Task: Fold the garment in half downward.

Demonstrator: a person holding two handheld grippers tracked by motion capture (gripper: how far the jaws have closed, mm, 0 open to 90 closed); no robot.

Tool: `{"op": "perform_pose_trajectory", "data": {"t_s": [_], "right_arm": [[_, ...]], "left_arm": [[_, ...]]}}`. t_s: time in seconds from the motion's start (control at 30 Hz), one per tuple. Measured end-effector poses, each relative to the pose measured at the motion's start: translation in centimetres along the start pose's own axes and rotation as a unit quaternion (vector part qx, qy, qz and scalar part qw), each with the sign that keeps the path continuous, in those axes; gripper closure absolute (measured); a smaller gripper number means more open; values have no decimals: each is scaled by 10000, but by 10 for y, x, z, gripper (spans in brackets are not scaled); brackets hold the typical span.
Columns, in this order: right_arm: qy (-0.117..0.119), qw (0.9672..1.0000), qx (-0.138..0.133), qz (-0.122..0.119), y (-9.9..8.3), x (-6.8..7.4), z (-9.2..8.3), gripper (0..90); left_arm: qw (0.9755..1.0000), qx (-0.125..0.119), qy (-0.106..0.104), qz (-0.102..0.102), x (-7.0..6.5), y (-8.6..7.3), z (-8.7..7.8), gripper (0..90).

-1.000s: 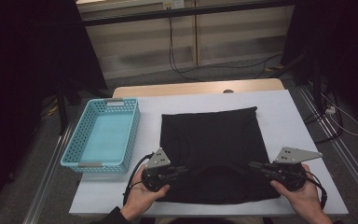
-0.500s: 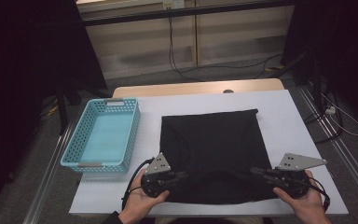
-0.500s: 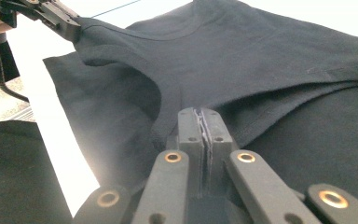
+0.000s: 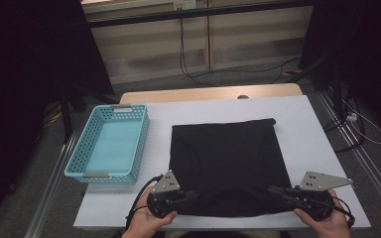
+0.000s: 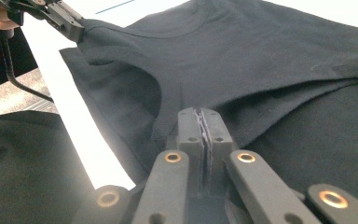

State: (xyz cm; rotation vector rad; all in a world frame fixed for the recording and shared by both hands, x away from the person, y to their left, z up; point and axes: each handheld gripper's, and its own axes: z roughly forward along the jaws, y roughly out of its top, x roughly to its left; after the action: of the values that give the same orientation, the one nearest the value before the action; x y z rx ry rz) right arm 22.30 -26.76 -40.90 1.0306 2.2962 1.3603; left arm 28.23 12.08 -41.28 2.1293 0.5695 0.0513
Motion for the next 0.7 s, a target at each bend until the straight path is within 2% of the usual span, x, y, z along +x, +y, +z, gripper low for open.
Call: {"op": "perform_pose_trajectory", "data": {"t_s": [0.4,0.53,0.7], "right_arm": [[73,9999,72,-7,-6,9,-4,886],[-34,9997,229,-96,-9,10,-1,885],[-24,9992,392,-69,-12,9,4,884]], "left_arm": [[9998,183,-108,-44,-7,-9,0,870],[9994,309,-172,-30,-9,-11,5,866],[9990,421,-155,-67,-7,-13,8,837]]}}
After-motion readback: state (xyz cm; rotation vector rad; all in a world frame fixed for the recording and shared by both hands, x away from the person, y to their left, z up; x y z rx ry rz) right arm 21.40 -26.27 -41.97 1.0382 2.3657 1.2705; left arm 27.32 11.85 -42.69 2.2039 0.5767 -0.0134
